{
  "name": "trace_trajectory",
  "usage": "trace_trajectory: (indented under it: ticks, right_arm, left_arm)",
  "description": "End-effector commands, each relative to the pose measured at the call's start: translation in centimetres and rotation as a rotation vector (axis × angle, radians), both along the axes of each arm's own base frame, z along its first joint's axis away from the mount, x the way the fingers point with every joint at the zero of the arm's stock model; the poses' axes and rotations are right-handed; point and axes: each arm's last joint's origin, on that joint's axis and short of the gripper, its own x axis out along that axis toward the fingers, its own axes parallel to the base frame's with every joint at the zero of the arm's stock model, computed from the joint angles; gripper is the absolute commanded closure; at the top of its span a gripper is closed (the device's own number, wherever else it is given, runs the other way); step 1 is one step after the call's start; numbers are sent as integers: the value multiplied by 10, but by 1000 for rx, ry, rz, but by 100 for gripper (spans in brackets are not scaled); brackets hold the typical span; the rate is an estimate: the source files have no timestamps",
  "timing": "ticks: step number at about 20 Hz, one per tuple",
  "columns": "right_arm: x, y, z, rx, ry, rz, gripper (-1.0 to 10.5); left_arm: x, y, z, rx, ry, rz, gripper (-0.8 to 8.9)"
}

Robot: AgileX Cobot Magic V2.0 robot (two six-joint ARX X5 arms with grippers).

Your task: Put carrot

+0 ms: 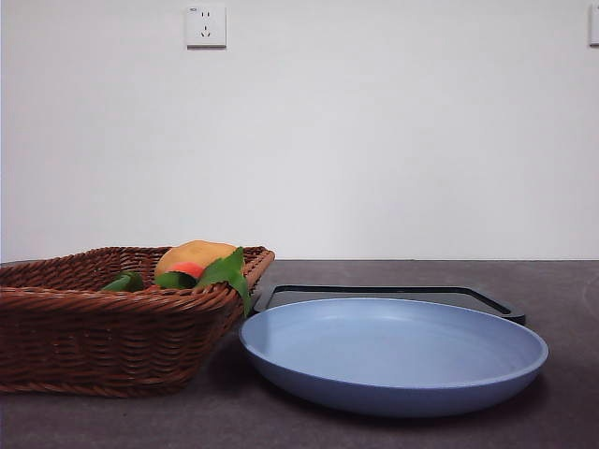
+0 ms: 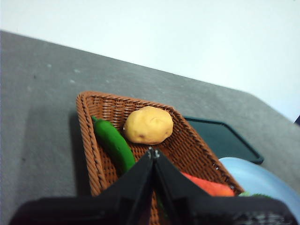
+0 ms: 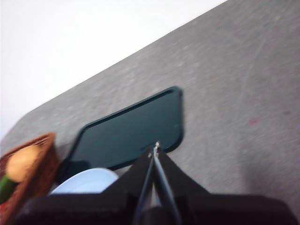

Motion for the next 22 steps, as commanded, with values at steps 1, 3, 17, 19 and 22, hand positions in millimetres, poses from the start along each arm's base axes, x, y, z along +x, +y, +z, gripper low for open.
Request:
trace_trajectory:
  ticks: [1,3,17,19,22]
  right_arm:
    - [-2,0,10,65,30,0,944]
    - [-3,0,19,64,56,-1,944]
    - [10,1,103,-104,233,45,943]
    - [16,3,111,-128,265,88,943]
    - [28,6,120,-140,367,196,943]
  left_arm:
    - [-1,0,4,-84,45,12,806]
    - [-3,0,11,-84,69,17,806]
    - [24,-2,78,39,217,-27,807]
    - [32,-3,88,81,240,-44,807]
    - [51,-6,104,141,313,-118,807]
